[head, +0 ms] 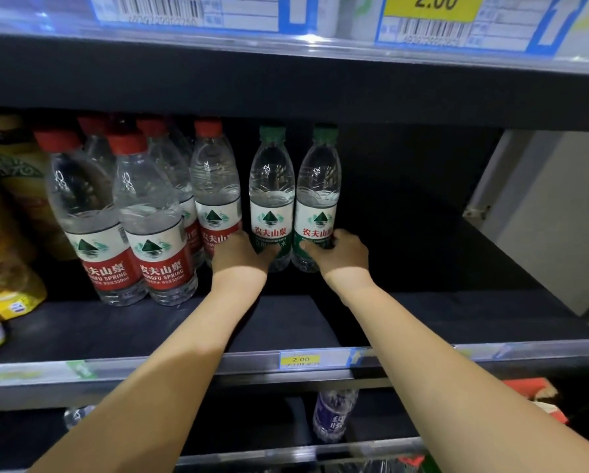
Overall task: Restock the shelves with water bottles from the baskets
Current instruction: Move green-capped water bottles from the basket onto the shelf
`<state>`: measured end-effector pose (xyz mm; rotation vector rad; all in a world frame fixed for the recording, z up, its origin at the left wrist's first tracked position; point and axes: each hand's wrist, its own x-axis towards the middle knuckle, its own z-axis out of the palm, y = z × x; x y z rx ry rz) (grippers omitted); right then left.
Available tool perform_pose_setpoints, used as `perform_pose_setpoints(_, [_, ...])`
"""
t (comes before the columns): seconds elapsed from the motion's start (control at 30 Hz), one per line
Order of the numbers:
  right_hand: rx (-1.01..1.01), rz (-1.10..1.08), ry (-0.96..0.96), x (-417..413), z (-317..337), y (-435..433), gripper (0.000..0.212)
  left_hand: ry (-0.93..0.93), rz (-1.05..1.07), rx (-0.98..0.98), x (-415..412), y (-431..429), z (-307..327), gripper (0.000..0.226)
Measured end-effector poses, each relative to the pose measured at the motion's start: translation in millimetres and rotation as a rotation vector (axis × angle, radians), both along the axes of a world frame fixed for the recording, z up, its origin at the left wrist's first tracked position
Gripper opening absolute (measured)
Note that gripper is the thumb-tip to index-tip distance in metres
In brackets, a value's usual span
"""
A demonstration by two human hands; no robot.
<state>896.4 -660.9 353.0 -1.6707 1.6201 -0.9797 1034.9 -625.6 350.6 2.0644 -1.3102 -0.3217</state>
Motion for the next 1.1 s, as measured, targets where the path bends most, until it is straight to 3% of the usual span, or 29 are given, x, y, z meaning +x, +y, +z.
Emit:
perform_pose_setpoints(0.13, [0.089, -0.012, -0.026, -9.7, 16.1, 28.0, 0.075, 0.078, -0.018, -0.080, -10.1, 44.8, 15.0, 0.039])
perform_pose_setpoints(0.2, [0.052, -0.005, -0.012, -21.4, 26.2, 58.4, 0.077, -0.010, -0.024, -0.073, -16.8, 82.2, 24.7, 0.041])
perform_pose_setpoints(0.37, [-0.182, 0.075, 0.333, -50.6, 20.4, 147.3, 0.079, -0.226, -0.079, 0.044, -24.1, 173.0, 16.3, 0.079])
perform_pose_setpoints(0.5, [-0.296, 0.127, 0.573, -69.1, -25.7, 215.0, 0.072, -0.495, -0.129, 0.118, -19.0, 237.0, -24.3, 0.077])
perform_pose_setpoints(0.63, [-0.165, 0.219, 0.712, -83.5, -95.5, 280.3, 0.070, -0.555, -0.197, 0.258, -14.4, 304.5, -81.0, 0.073])
perform_pose_setpoints(0.8, [0.140, 0.387, 0.866, -101.2, -195.3, 343.6, 0.070, -0.484, -0.296, 0.603, -15.3, 377.5, -174.0, 0.078])
perform_pose_setpoints(0.97, [0.408, 0.484, 0.902, -108.0, -277.1, 378.7, 0.071, -0.371, -0.358, 0.876, -23.7, 418.4, -257.0, 0.087])
perform_pose_setpoints(1.1, [0.577, 0.515, 0.884, -103.7, -342.1, 382.4, 0.075, -0.302, -0.388, 0.944, -35.2, 426.6, -322.8, 0.091])
